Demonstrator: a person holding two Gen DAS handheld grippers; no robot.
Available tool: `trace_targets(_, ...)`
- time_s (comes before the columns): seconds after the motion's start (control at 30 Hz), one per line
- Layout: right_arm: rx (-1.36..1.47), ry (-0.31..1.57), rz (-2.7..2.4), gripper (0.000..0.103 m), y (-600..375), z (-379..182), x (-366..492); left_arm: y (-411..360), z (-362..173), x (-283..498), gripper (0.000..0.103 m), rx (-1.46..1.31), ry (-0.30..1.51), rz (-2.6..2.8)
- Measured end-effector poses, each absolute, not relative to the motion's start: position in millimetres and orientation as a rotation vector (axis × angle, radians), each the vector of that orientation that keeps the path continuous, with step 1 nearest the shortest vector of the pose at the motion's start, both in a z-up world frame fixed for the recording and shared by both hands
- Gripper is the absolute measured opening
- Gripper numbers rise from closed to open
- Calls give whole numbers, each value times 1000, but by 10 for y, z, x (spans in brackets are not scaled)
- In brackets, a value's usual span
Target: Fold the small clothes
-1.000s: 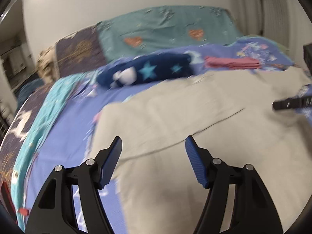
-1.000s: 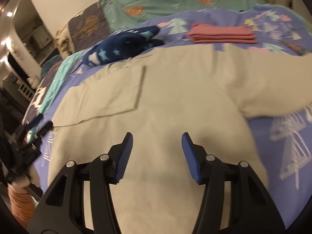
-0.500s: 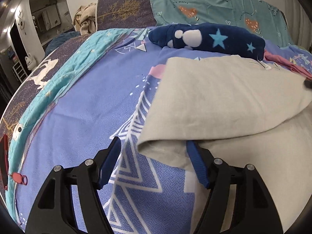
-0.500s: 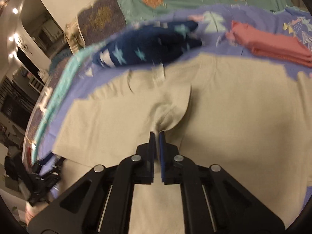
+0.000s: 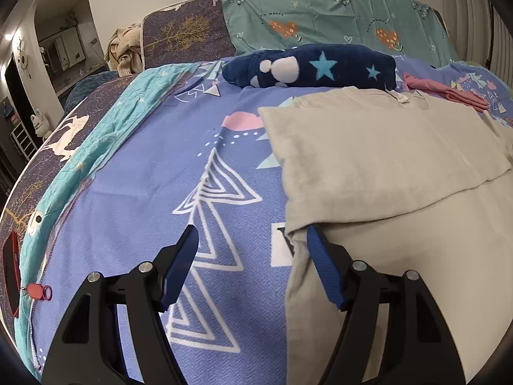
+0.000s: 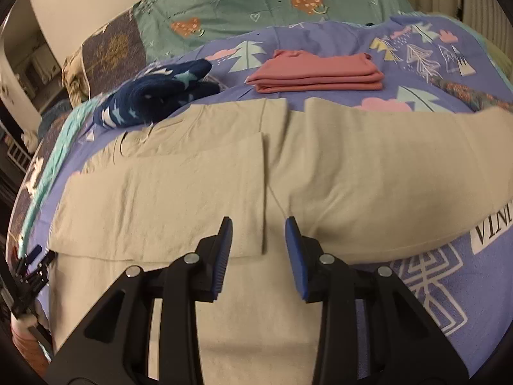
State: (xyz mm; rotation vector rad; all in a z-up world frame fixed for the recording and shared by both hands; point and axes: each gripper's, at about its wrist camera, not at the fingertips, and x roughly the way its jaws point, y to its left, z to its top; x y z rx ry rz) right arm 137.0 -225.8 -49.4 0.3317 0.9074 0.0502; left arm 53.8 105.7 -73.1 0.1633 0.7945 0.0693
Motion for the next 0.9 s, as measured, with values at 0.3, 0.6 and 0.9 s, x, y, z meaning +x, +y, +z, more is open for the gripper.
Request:
trace_targets(0.3,347,868,226,36,-2054,-459,1261,1368,-516,469,11,-11,753,114)
trace_targets(0.6,295,921,152,30,-1899,-747,1202,574,-681,924,15,2,827,-209)
trace_targets(0.9,664,659,-196,37,-3738,-478,435,508,-889,1016,19,13,880,-209)
